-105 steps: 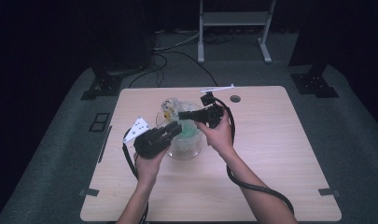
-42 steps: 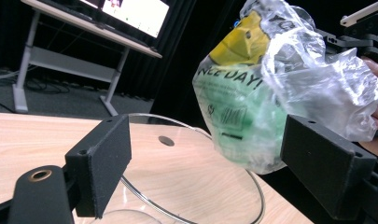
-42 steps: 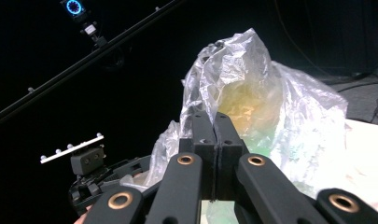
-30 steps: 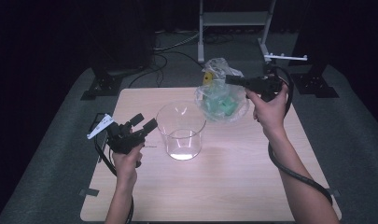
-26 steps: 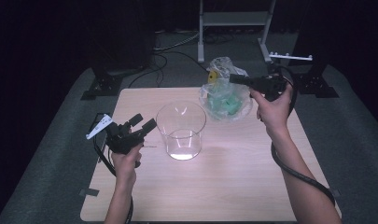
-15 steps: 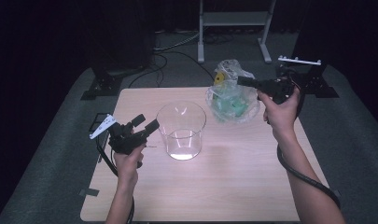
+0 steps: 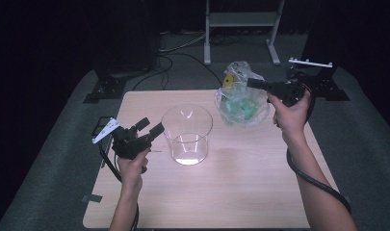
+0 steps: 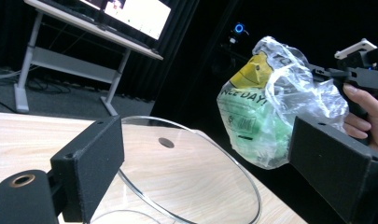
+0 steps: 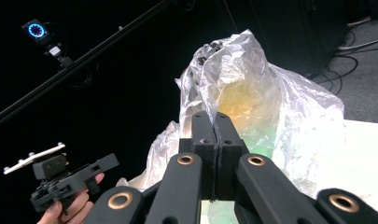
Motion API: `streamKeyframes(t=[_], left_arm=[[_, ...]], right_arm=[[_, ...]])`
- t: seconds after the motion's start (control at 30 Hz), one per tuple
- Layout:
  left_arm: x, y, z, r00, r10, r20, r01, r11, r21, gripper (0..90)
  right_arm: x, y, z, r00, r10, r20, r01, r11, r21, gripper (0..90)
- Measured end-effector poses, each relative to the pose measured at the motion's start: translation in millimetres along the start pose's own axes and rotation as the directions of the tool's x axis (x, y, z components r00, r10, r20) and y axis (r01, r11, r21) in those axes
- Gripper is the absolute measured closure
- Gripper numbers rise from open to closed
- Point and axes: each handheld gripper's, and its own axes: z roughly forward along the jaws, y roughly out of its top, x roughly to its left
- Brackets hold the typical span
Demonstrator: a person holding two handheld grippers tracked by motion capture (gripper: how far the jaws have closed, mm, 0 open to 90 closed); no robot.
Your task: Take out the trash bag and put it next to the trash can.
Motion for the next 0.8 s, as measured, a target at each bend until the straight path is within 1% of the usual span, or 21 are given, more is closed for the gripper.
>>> streamKeyframes(t=[0.03, 0.07, 0.1, 0.27, 0.37, 0.43, 0.5, 0.53, 0.57, 0.63, 0.67, 0.73, 0.8], left_arm=[[-0.4, -0.1, 0.1, 1.0, -0.003, 0.002, 0.003, 1.0, -0.003, 9.5], [-0.6, -0.1, -0.1, 1.0, -0.002, 0.002, 0.002, 1.0, -0.003, 9.5], [-0.5, -0.1, -0.2, 1.0, 0.0, 0.001, 0.0, 1.0, -0.001, 9.5], [2.1, -1.1, 2.0, 0.9998, -0.018, 0.001, 0.018, 0.9998, -0.001, 9.2], [2.1, -2.2, 4.9, 0.9998, -0.02, 0.002, 0.02, 0.9998, 0.007, 9.2], [1.9, -2.6, 5.4, 0.9998, -0.019, 0.002, 0.019, 0.9998, 0.008, 9.2], [1.9, -3.0, 5.3, 0.9998, -0.021, 0.002, 0.021, 0.9997, 0.009, 9.2], [2.3, -2.4, 4.5, 0.9998, -0.021, 0.0, 0.021, 0.9998, 0.006, 9.2], [2.6, -2.0, 3.8, 0.9998, -0.02, 0.0, 0.02, 0.9998, 0.005, 9.2], [2.8, -1.7, 3.3, 0.9998, -0.019, -0.003, 0.019, 0.9998, 0.004, 9.2], [3.0, -1.4, 2.9, 0.9998, -0.018, -0.004, 0.018, 0.9998, 0.005, 9.2], [2.9, -1.2, 2.5, 0.9998, -0.019, 0.0, 0.019, 0.9998, 0.003, 9.2], [2.2, -1.1, 2.3, 0.9998, -0.017, 0.003, 0.017, 0.9999, 0.002, 9.2]], right_arm=[[-3.4, -1.6, 0.0, 0.9999, 0.011, 0.002, -0.011, 1.0, 0.0, 90.0], [-3.4, -1.6, 0.0, 0.9999, 0.011, 0.002, -0.011, 1.0, 0.0, 90.0], [-6.8, -3.5, -0.2, 0.9998, 0.017, 0.009, -0.017, 1.0, 0.002, 90.0], [-15.8, -9.4, 0.9, 0.999, 0.042, 0.016, -0.042, 0.999, 0.0, 90.0], [-27.0, -16.9, 4.8, 0.9973, 0.066, 0.032, -0.067, 0.998, 0.014, 90.0], [-29.8, -19.0, 5.5, 0.9968, 0.071, 0.038, -0.072, 0.997, 0.017, 90.0], [-35.8, -22.8, 7.1, 0.9957, 0.08, 0.047, -0.081, 0.996, 0.024, 90.0], [-41.6, -25.9, 8.6, 0.9941, 0.096, 0.05, -0.098, 0.995, 0.024, 90.0], [-44.0, -27.4, 9.2, 0.9932, 0.104, 0.053, -0.105, 0.994, 0.025, 90.0], [-48.7, -30.9, 11.0, 0.9922, 0.109, 0.06, -0.111, 0.993, 0.026, 90.0], [-48.7, -30.9, 11.0, 0.9922, 0.109, 0.06, -0.111, 0.993, 0.026, 90.0], [-54.0, -37.0, 14.5, 0.9905, 0.116, 0.074, -0.119, 0.992, 0.038, 90.0], [-57.8, -41.3, 17.1, 0.9895, 0.123, 0.076, -0.126, 0.991, 0.041, 90.0]])
